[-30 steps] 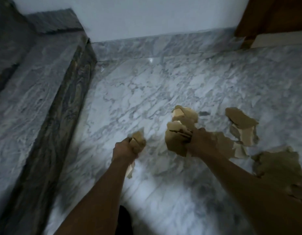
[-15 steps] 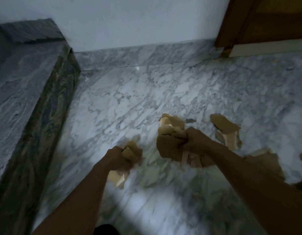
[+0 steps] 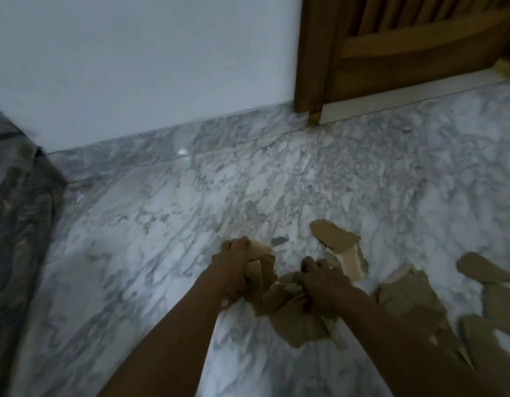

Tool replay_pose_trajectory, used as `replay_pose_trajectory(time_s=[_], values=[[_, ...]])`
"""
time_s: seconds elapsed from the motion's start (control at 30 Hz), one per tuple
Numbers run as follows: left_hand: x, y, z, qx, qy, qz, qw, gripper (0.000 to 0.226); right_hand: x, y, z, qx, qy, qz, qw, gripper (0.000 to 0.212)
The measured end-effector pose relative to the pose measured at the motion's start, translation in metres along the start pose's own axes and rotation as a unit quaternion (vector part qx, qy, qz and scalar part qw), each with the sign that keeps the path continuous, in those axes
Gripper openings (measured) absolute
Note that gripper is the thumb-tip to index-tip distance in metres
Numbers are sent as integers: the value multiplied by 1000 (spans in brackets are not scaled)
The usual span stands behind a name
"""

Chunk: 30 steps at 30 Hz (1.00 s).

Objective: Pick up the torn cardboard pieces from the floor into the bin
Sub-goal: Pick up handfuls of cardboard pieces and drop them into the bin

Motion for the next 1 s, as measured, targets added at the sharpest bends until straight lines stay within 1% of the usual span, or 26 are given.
replay_pose_trajectory(time_s=[0.07, 0.13, 0.17, 0.2, 0.23, 0.3, 0.33, 0.43, 0.47, 0.53, 0.57, 0.6, 0.63, 0.7, 0.77, 0.83, 0.9, 0.97, 1.0], values=[[-3, 1, 6, 25, -22, 7, 999, 77, 1, 8, 0, 17, -17, 16, 1000, 63], [-7, 6, 4, 0, 3, 19, 1000, 66, 4, 13, 1, 50, -33, 31, 998, 77], [-6, 9, 2, -14, 17, 25, 999, 68, 5, 13, 2, 66, -41, 27, 997, 87], [-6, 9, 0, -27, 29, 29, 999, 74, 5, 11, 3, 79, -47, 9, 996, 91], [-5, 8, -3, -44, 42, 28, 998, 82, 5, 9, 4, 83, -46, -7, 995, 84], [-6, 8, -9, -82, 75, 22, 994, 99, 2, 9, 6, 81, -43, -32, 995, 48], [-5, 8, -11, -80, 87, 19, 993, 104, -2, 9, 7, 92, -44, -45, 994, 41], [-8, 8, -15, -8, 102, 28, 994, 98, -13, 17, 16, 161, -62, -66, 983, 28], [-9, 8, -14, -1, 104, 29, 994, 96, -17, 21, 24, 187, -75, -72, 977, 25], [-9, 7, -14, -11, 93, 27, 995, 94, -22, 36, 42, 244, -99, -55, 963, 23], [-11, 8, -14, -27, 88, 29, 995, 92, -23, 46, 50, 289, -107, -33, 951, 29], [-12, 8, -15, -53, 88, 30, 994, 89, -23, 56, 60, 339, -125, 1, 932, 41], [-13, 8, -16, -87, 91, 32, 992, 86, -26, 66, 68, 386, -145, 35, 910, 48], [-20, 8, -18, -153, 109, 31, 982, 86, -33, 79, 70, 457, -162, 70, 872, 38], [-28, 10, -22, -184, 126, 30, 974, 83, -35, 77, 65, 496, -160, 72, 851, 36], [-38, 14, -33, -218, 142, 40, 965, 67, -38, 75, 60, 513, -158, 81, 840, 40], [-52, 21, -53, -299, 162, 67, 938, 60, -39, 76, 55, 524, -167, 92, 830, 39], [-70, 30, -74, -383, 191, 101, 898, 52, -39, 74, 48, 544, -183, 82, 815, 35], [-77, 34, -82, -406, 201, 114, 884, 48, -36, 72, 44, 548, -190, 72, 812, 35]])
Point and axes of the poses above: each hand's wrist, its own x-axis towards the middle knuckle, its own y-axis out of the back of the hand, z = x × y, the point moved 8 cm from there along x, towards the middle knuckle, and after that the axes turned 7 degrees about z, right-handed, at the moved point
